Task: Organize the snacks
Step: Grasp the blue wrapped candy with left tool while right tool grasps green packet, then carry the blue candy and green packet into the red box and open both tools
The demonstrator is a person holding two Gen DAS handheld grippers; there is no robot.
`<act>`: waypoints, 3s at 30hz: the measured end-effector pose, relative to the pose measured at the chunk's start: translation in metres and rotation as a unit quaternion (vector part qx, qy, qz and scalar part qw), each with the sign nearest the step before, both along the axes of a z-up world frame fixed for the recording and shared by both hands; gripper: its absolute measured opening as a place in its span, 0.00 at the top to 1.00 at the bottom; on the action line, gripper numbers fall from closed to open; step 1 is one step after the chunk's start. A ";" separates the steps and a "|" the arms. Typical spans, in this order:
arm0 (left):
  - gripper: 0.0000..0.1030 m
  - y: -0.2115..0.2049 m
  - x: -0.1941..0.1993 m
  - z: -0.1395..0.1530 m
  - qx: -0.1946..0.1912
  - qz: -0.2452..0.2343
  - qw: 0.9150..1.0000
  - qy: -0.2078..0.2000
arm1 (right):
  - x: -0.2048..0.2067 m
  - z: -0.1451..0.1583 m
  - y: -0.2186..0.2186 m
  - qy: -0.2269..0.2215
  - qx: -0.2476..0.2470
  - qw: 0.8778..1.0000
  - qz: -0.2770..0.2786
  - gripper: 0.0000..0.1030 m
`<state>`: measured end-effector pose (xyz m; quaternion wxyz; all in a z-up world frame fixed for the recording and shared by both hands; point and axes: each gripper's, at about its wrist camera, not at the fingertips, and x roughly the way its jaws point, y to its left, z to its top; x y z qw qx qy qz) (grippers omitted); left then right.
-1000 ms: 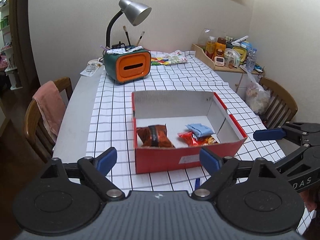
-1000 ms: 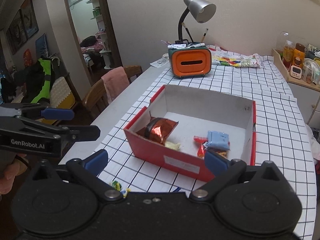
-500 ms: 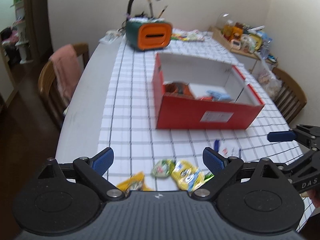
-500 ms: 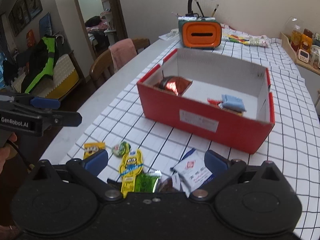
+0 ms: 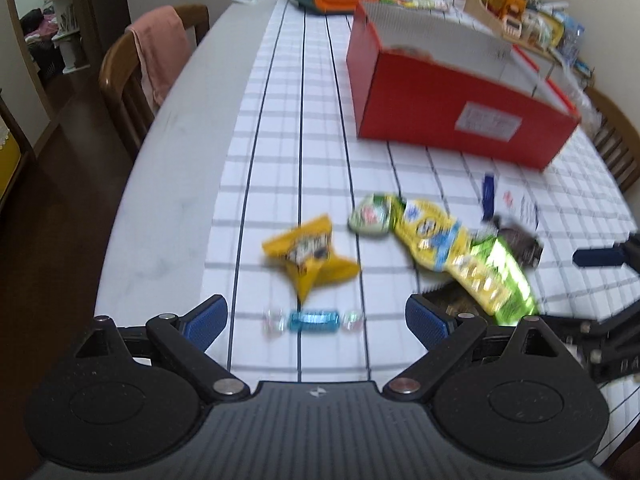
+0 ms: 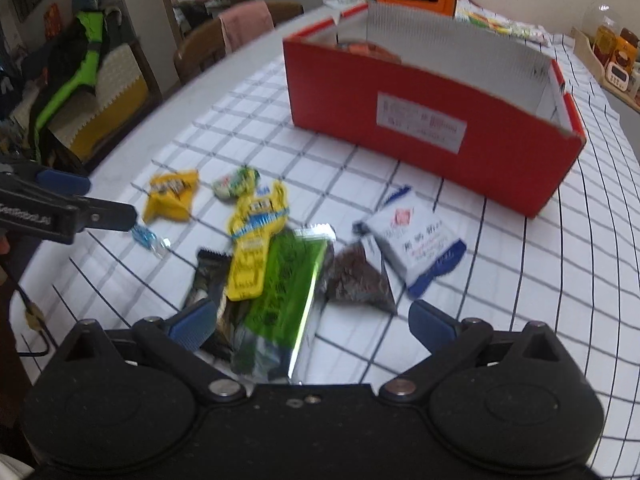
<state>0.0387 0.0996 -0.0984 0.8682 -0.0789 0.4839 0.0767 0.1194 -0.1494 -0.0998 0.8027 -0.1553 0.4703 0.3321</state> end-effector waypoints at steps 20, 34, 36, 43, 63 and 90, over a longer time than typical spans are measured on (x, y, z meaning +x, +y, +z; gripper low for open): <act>0.18 0.002 0.021 -0.035 0.022 0.005 0.998 0.062 | 0.010 -0.024 0.018 0.038 -0.011 0.999 -0.017 0.25; 0.54 -0.001 0.023 -0.033 0.025 -0.002 0.998 0.054 | 0.001 -0.025 0.034 0.007 -0.045 0.999 0.020 0.45; 0.59 -0.001 0.023 -0.032 0.025 -0.005 0.998 0.051 | -0.002 -0.024 0.034 0.003 -0.041 0.999 0.025 0.54; 0.71 -0.002 0.016 -0.030 0.013 -0.007 0.999 0.041 | -0.005 -0.021 0.023 0.009 -0.022 1.000 0.020 0.59; 0.71 -0.011 -0.021 -0.004 -0.031 -0.001 0.999 0.011 | -0.018 0.018 -0.024 0.022 0.056 0.998 -0.037 0.60; 0.71 -0.051 0.062 0.099 0.026 -0.059 0.991 -0.119 | 0.064 0.109 -0.047 -0.107 0.121 0.982 -0.092 0.60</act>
